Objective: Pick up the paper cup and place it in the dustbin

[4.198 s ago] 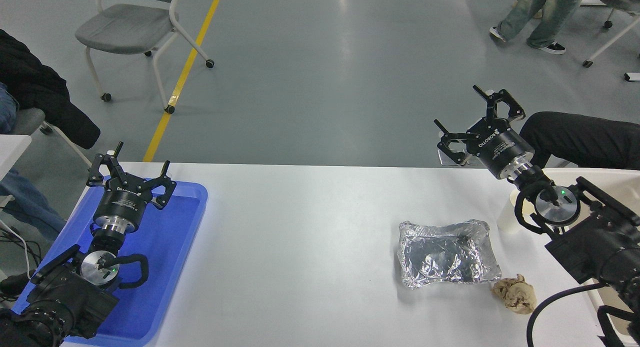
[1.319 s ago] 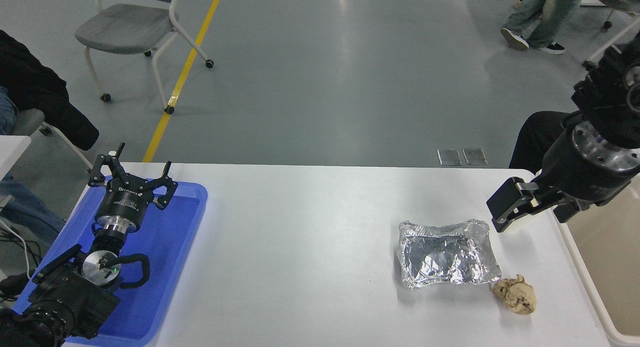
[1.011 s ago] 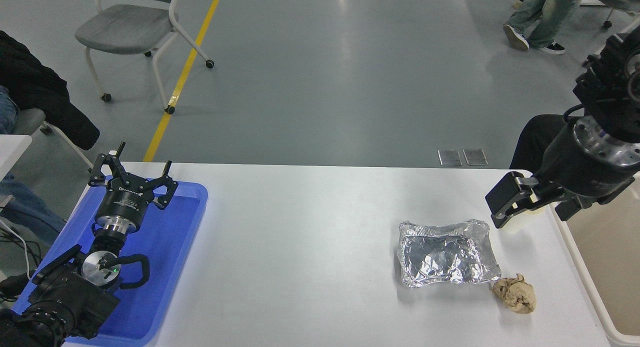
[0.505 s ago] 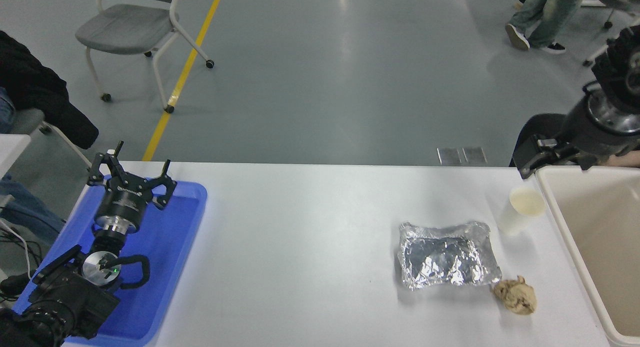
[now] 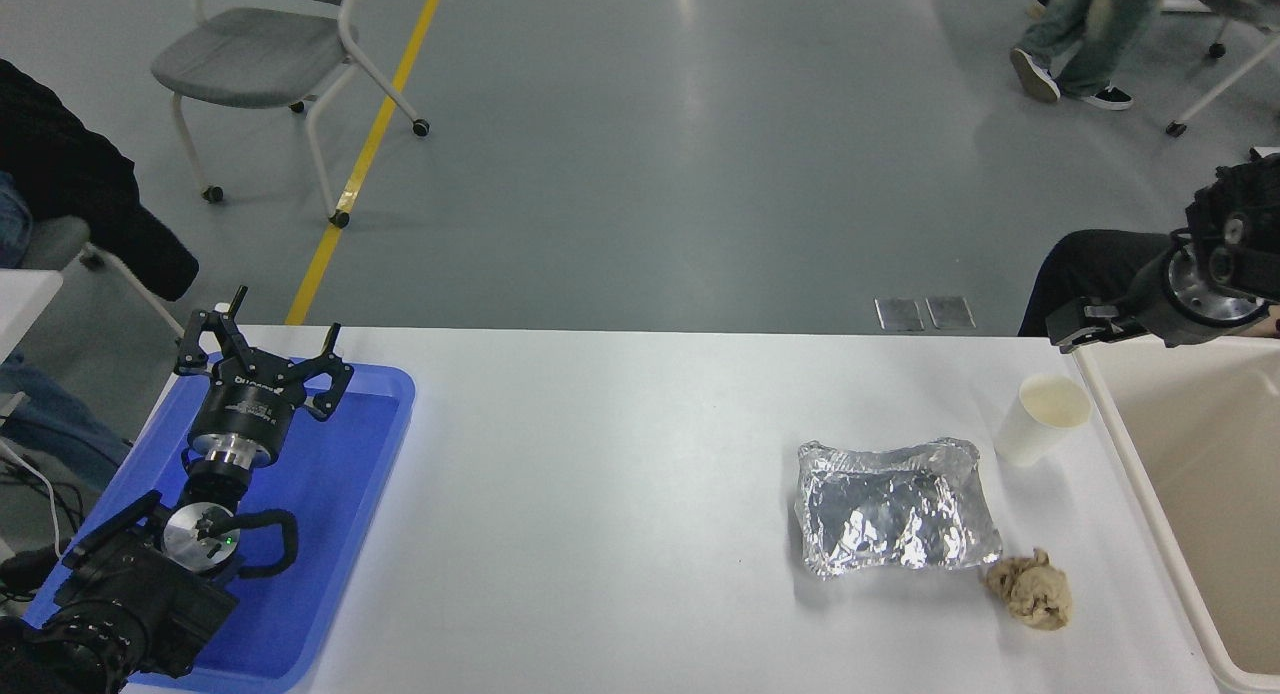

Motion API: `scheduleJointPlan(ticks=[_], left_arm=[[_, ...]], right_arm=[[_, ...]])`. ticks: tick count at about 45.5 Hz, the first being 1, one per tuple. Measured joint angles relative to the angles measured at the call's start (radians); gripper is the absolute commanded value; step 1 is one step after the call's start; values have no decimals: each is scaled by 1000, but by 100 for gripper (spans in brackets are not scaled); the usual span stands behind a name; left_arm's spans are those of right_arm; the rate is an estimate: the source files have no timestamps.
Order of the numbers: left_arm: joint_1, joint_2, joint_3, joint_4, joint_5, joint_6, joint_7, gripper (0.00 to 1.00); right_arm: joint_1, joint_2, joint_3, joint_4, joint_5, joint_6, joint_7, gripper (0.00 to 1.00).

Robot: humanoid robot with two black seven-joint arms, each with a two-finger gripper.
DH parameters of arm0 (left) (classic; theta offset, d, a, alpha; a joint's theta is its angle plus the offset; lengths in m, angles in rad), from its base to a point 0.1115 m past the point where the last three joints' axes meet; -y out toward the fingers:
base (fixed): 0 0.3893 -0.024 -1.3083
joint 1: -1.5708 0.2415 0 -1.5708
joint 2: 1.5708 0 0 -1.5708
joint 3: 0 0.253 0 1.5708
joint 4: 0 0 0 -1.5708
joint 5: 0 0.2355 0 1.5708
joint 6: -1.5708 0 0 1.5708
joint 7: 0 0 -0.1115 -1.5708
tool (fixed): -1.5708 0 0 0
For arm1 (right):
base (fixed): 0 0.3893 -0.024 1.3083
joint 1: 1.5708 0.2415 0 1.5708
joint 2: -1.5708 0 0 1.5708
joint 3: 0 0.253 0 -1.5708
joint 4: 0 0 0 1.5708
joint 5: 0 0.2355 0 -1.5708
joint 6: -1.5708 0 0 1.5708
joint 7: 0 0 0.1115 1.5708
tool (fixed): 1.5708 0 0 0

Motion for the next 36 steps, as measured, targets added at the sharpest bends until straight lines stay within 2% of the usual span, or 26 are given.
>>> scheduleJointPlan(ticks=[15,21,30,36], left_arm=[[0,0,0,1,0,0,0,100],[0,0,0,1,0,0,0,100],[0,1,0,1,0,0,0,100],[0,1,1,1,0,0,0,100]], right_arm=[[-184,40,115,-134,-11,-116,1,100],[-222,49,140,-162,-13,-134,1,96],[-278,62,189,-189,-14,-156,1,85],[-299,66,215,-198,-15,-163,1,62]])
